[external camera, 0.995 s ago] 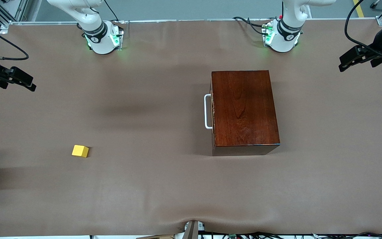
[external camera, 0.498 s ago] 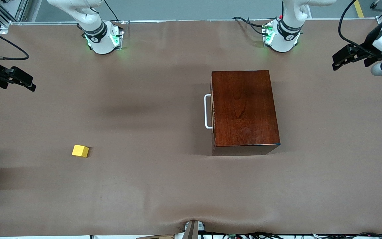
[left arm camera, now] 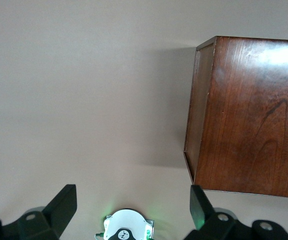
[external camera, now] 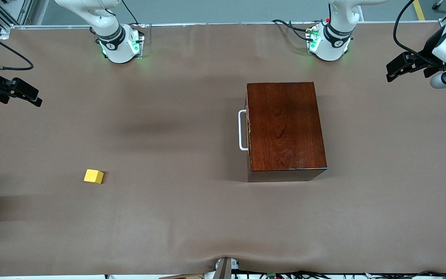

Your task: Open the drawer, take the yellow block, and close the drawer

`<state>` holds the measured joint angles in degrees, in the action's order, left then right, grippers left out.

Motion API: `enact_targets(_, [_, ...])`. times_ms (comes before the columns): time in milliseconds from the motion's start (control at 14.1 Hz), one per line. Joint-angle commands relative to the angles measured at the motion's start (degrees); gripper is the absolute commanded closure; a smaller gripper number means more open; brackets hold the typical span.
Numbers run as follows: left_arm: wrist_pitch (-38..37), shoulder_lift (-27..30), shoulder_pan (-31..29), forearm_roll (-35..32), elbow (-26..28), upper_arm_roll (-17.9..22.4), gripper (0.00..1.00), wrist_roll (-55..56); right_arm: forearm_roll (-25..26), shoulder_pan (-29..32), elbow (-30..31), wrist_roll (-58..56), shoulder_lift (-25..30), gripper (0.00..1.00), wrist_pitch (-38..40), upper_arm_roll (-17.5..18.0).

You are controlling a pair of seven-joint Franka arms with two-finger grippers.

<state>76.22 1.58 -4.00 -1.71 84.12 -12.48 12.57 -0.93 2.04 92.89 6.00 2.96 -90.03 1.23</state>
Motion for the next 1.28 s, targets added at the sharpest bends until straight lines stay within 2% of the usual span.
enact_targets(0, [-0.45,1.50,-1.80,-0.05,0.95,-1.85,0.00,-0.88,-0.22,-0.10,-0.16,0.42,0.21,0.00,0.30,0.17])
enact_targets(1209, [3.06,1.94,-2.33,0.92,0.51,-1.14,0.00,-3.86,-0.22,0.07,-0.16,0.42,0.21,0.00,0.47,0.09])
